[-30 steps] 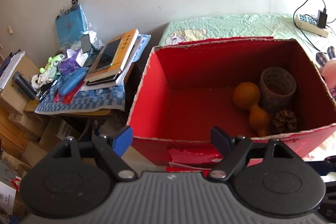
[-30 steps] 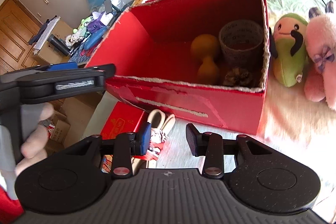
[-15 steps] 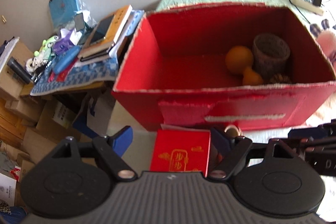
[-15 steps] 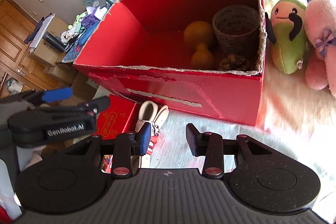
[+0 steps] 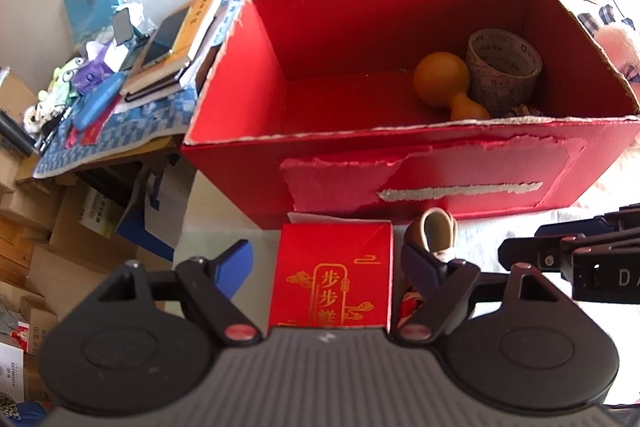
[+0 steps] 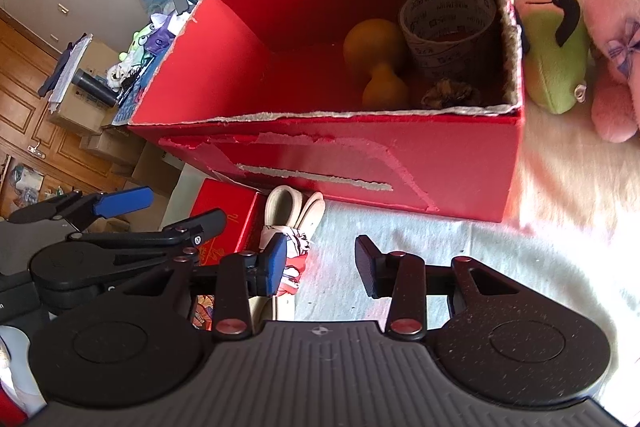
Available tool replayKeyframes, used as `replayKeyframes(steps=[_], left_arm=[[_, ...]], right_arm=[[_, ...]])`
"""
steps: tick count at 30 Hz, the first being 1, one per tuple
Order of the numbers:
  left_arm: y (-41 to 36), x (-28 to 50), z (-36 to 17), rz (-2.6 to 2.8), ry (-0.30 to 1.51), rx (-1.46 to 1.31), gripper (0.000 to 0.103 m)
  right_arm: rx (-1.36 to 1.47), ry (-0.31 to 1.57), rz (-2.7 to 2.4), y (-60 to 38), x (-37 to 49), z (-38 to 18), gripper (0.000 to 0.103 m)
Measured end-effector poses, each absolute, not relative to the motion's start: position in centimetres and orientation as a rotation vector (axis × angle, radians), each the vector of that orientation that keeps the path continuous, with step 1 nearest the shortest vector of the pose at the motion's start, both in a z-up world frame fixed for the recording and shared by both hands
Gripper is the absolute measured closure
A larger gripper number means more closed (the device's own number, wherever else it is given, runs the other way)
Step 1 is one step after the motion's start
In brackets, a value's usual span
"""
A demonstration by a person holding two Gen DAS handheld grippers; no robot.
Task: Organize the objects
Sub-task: 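Reach the right gripper to the white jug with red ribbon and grasp it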
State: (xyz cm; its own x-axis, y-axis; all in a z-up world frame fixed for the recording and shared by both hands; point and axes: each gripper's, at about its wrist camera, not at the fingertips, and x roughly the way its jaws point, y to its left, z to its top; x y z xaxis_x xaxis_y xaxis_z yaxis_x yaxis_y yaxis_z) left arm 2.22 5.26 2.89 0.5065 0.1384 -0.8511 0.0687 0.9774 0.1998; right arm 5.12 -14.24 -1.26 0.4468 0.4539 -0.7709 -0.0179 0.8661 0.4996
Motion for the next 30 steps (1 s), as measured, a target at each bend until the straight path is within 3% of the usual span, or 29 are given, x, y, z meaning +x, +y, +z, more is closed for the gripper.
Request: replayKeyframes(steps=[13, 20, 30], left_arm=[[7.0, 2.2, 2.2, -0.066, 1.044, 0.197, 0.021], [7.7, 1.0, 2.0, -0.227, 1.045, 0.126, 0.034], [5.6, -0.1, 1.1, -0.378, 1.062, 0.162, 0.041]], right_arm=[[0.505, 1.099, 0.299, -13.4, 6.3, -1.7, 0.061], [0.493, 1.15, 0.325, -12.4, 7.2, -2.6, 0.057], [0.478, 1.24, 0.363, -10.6, 8.2, -4.4, 0.057]])
